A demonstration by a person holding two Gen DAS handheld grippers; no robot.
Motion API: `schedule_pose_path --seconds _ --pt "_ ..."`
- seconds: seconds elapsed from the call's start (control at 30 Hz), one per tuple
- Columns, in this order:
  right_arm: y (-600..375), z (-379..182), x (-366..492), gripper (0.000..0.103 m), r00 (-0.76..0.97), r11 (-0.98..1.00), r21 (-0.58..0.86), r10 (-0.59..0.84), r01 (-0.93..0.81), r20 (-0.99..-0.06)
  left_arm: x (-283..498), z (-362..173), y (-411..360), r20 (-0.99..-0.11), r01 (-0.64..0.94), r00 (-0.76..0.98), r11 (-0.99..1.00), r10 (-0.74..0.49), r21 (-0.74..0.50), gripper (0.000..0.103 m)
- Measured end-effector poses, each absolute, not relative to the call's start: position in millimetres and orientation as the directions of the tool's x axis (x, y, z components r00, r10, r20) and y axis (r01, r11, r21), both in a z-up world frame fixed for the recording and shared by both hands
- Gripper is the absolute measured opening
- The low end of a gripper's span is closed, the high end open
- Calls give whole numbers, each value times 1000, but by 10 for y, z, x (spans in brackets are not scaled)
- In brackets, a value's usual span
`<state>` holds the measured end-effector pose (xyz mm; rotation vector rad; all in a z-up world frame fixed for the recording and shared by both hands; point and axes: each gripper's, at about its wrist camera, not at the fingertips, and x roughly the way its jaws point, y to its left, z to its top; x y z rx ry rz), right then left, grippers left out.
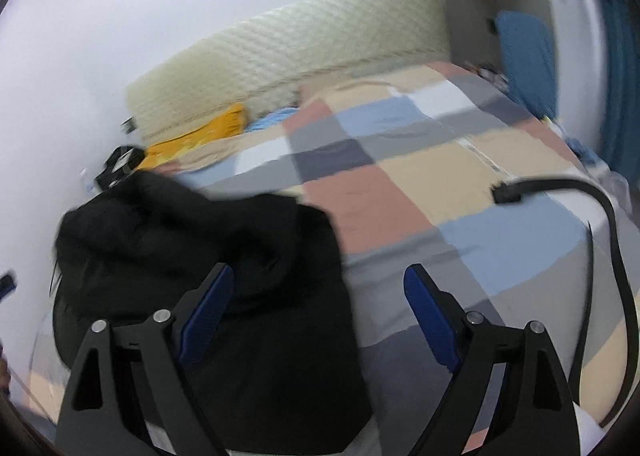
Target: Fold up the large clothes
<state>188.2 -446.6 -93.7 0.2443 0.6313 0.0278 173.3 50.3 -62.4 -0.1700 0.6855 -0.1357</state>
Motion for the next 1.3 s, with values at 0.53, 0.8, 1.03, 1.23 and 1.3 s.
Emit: schedule_pose_path --seconds 0.53,0.8,1.03,1.23,1.3 --pt "-3072 -1385 2228 53 710 976 66 196 -207 -676 2268 -1177 -203 -669 -4 743 1000 9 9 85" --pt "-3140 -1452 2742 53 733 990 90 143 -112 -665 2708 -1449 -340 -741 46 671 999 -22 13 85" --pt "-3171 -1469 3189 53 715 989 49 133 -136 -687 3088 -1495 -326 -736 33 676 999 -35 -18 85" --pt "-3479 -1629 3542 53 663 984 143 175 -103 -728 3458 -1505 -281 -751 45 658 998 -54 -33 85" --pt "-3561 -1722 3626 53 642 979 187 197 -85 -741 3558 -1511 -328 -757 62 653 998 -31 13 85"
